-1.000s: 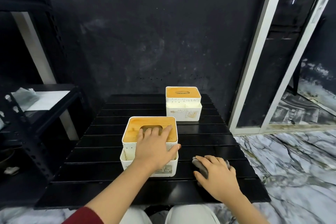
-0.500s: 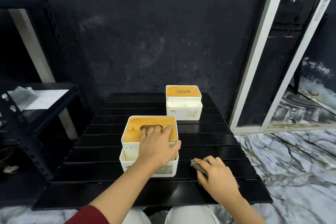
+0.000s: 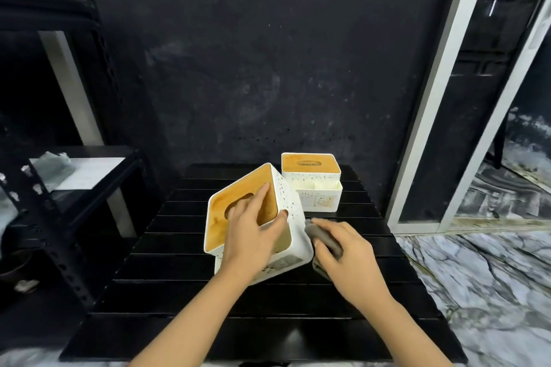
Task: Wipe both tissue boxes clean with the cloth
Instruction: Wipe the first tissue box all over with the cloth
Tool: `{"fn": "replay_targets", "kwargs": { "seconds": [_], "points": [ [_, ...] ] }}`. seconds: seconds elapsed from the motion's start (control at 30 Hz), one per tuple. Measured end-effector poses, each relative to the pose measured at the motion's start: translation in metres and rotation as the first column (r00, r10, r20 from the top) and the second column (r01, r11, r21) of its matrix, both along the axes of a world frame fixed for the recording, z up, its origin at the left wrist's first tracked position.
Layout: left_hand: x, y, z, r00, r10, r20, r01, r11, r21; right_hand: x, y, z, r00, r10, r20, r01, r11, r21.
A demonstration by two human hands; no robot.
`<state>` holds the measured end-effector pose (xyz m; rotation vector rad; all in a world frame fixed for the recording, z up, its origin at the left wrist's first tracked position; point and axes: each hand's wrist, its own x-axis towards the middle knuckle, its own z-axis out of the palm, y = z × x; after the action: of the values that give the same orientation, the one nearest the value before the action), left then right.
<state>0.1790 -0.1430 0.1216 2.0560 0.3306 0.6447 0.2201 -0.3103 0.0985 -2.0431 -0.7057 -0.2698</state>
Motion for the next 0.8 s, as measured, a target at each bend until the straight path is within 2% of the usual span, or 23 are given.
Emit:
{"fn": "replay_targets", "kwargs": {
  "seconds": [0.1,0.23,0.47,0.67,0.8],
  "points": [
    [-0.006,0.0,0.0,0.992,0.002,0.123,0.018,0.988,-0.156,-0.004,0.014,0.02,0.999,0.026,0.034,-0.028,0.998,0.053],
    [-0.021,-0.001,-0.007,0.981,0.033,0.192,0.024,0.958,-0.286,-0.008,0.027,0.019,0.997,0.036,0.073,-0.04,0.997,0.061],
    [-0.04,0.01,-0.021,0.977,0.012,0.213,0.067,0.931,-0.359,-0.017,0.033,0.006,0.989,0.01,0.149,-0.022,0.997,0.078],
    [-0.05,0.013,-0.024,0.977,0.073,0.198,-0.006,0.948,-0.319,-0.022,0.038,0.004,0.987,0.015,0.158,-0.037,0.99,0.135],
    [-0.051,0.014,-0.021,0.978,0.088,0.191,-0.024,0.949,-0.315,-0.033,0.043,0.007,0.966,0.028,0.256,-0.052,0.995,0.087]
  ]
}}
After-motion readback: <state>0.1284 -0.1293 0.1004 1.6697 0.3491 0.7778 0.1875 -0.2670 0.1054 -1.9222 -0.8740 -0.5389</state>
